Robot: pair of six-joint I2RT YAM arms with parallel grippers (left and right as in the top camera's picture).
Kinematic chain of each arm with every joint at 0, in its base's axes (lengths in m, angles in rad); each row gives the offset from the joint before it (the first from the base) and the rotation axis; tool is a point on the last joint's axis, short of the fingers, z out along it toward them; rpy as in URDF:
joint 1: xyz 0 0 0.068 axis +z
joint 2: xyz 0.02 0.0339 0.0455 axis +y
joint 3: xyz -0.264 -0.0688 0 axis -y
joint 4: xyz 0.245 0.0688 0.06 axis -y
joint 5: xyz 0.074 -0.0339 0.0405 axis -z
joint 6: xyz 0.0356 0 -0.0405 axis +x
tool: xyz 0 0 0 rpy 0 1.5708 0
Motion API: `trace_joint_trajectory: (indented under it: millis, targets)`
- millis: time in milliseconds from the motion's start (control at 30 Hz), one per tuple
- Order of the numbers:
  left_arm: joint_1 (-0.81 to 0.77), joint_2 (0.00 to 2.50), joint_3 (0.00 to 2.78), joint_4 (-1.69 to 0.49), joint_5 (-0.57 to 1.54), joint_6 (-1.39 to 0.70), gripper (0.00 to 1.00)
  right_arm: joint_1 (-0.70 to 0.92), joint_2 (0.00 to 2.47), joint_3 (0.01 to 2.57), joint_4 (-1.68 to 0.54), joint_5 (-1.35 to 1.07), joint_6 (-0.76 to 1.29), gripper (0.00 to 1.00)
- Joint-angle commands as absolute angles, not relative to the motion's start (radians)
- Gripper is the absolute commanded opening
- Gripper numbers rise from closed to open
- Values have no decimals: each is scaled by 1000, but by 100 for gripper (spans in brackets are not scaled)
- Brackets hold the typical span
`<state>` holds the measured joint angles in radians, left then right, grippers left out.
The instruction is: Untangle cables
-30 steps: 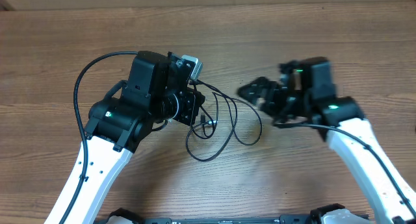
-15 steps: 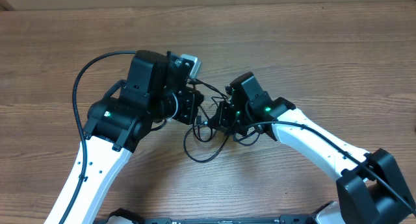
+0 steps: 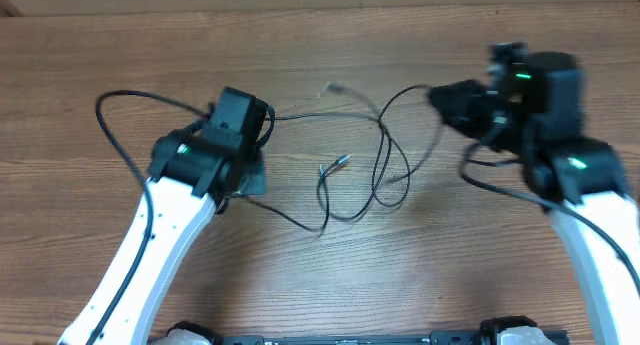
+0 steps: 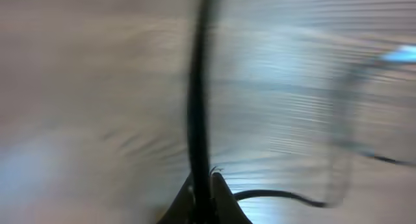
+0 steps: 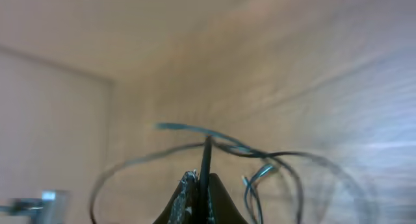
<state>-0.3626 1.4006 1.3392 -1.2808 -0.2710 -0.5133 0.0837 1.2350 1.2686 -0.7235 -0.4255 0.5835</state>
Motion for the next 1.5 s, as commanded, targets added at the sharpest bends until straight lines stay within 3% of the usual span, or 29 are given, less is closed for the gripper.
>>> trace_joint_trajectory:
  millis: [0, 133, 333, 700, 933, 1133, 1333, 1467]
  targets:
    - [-304, 1458, 1332, -1348, -649, -860, 4, -24, 1188, 1272, -778, -385, 548, 4]
    - [-182, 1495, 1332, -1354, -642, -985, 4, -128, 1161, 1272, -877, -375, 474, 4]
    - [13, 1501, 1332, -1267, -395, -961, 4, -244, 1160, 1272, -921, -249, 443, 4]
    - [152, 1501, 1332, -1263, -380, -935, 4, -444, 1164, 1273, -542, -207, 440, 4]
    - [114, 1501, 1332, -1248, -213, -934, 4, -432, 1258, 1273, -130, -248, 280, 4]
    - [21, 1501, 1332, -1248, -162, -927, 4, -434, 1483, 1274, 164, -210, 225, 4]
    - [-112, 1501, 1332, -1242, -156, -928, 4, -434, 1743, 1280, 322, -158, 241, 4]
    - [-208, 1501, 1332, -1205, -151, -927, 4, -435, 1874, 1293, 271, 22, 266, 4]
